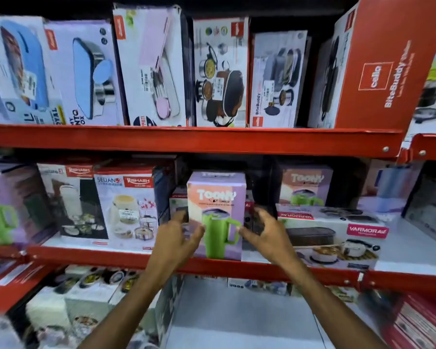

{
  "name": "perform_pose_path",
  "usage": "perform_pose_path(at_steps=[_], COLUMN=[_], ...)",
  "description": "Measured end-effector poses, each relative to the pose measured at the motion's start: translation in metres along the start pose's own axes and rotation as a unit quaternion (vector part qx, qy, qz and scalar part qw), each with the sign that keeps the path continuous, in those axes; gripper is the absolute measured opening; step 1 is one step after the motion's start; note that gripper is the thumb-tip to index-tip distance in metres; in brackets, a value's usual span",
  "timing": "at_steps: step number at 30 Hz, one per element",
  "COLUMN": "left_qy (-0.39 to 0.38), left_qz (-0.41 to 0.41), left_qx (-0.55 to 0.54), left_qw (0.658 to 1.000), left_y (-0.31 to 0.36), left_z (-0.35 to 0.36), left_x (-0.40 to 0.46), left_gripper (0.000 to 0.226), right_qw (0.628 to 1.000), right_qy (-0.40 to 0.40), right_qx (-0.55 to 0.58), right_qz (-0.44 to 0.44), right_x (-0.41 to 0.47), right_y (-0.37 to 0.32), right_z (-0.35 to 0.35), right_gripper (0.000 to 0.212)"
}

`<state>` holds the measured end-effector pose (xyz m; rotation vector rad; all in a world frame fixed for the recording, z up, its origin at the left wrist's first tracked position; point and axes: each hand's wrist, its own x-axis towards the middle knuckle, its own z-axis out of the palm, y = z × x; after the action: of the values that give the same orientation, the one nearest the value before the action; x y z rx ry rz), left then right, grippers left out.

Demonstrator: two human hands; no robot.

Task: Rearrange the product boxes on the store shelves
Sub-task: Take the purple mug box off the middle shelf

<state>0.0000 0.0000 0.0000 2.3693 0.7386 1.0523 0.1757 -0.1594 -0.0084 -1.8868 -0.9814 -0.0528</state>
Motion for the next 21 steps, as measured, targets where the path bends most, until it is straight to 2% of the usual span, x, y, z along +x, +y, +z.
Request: perform_pose_path(at_steps=[3, 7, 9, 13, 16, 19, 21], left_qy=[-0.041, 0.026, 0.082, 0.181, 0.220, 0.176, 0.090], left_qz=[-0.022, 0.001, 0.042, 0.120, 0.158, 0.171, 0.128], left_qx=[-0.100, -0.197, -0.197, -0.161, -0.117, -0.127, -0.171], left_qw=[0.994, 0.980, 0.976, 0.963, 0.955, 0.961, 0.973], left_y=[-0.003, 0.000, 0.005, 0.012, 0.012, -0.001, -0.019], left_z=[0.008, 0.003, -0.008, -0.026, -0.022, 0.001, 0.025], left_x=[0.006, -0.018, -0.036, -0.077, -0.115, -0.155, -0.179], left_gripper=[0.048, 0.047, 0.052, 0.042, 0.038, 0.042, 0.054], right_qw=[0.993, 0.988, 0.984, 0.981, 0.981, 0.988, 0.995], right_qy=[-0.058, -0.019, 0.003, 0.048, 0.091, 0.072, 0.030], right_qx=[0.098, 0.153, 0.169, 0.147, 0.075, 0.035, 0.050], right_qz=[0.016, -0.016, -0.045, -0.115, -0.153, -0.132, -0.076], right_x=[0.003, -0.022, -0.044, -0.088, -0.128, -0.169, -0.192], right_y=[-0.005, -0.021, -0.031, -0.043, -0.031, 0.004, 0.040], right_z=[0.008, 0.002, -0.005, -0.024, -0.029, -0.017, -0.002], right_gripper=[0.067, 0.075, 0.073, 0.059, 0.047, 0.045, 0.048])
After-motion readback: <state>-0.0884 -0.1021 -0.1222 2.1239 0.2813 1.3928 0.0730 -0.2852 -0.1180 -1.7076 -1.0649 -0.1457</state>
